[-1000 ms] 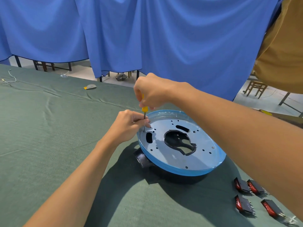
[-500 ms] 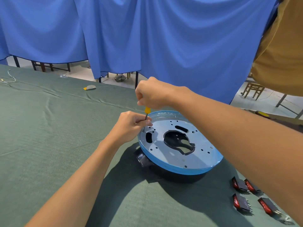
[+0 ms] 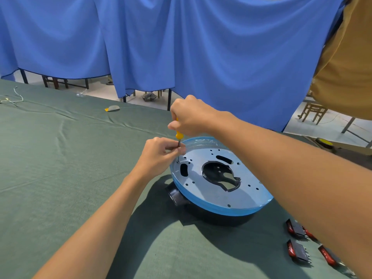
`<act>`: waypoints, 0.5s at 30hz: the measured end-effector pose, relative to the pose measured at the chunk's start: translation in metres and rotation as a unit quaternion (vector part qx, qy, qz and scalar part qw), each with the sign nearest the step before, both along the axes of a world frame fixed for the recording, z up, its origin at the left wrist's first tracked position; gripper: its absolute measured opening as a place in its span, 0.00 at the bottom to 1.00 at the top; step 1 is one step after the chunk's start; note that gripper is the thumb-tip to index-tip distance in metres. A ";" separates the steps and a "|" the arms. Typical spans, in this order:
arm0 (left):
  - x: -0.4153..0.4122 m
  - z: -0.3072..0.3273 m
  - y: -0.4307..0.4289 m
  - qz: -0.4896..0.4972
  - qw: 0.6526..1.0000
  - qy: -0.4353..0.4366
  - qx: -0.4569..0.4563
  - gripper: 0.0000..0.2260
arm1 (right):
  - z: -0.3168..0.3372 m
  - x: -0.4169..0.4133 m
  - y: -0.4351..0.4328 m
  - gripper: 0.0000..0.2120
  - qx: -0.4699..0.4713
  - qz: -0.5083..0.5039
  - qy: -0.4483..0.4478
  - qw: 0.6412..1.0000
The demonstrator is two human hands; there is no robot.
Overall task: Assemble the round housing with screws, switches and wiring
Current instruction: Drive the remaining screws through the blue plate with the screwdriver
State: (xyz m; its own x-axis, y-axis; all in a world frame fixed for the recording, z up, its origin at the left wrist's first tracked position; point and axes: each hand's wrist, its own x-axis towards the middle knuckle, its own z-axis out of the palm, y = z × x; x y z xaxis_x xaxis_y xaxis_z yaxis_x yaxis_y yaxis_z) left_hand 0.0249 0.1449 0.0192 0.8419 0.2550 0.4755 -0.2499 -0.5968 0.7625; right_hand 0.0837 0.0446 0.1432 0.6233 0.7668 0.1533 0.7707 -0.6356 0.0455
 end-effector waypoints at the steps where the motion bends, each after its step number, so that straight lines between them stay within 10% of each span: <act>1: -0.001 0.001 -0.002 0.021 1.000 -0.012 0.002 0.03 | -0.002 -0.001 0.001 0.13 -0.004 -0.009 -0.013 1.000; 10: 0.000 0.000 0.004 -0.011 0.999 0.032 -0.015 0.06 | 0.014 -0.007 0.012 0.02 -0.046 0.072 -0.029 0.996; 15: 0.001 -0.002 0.003 0.056 0.997 -0.048 0.008 0.02 | 0.001 0.001 0.005 0.20 0.018 0.017 -0.051 0.998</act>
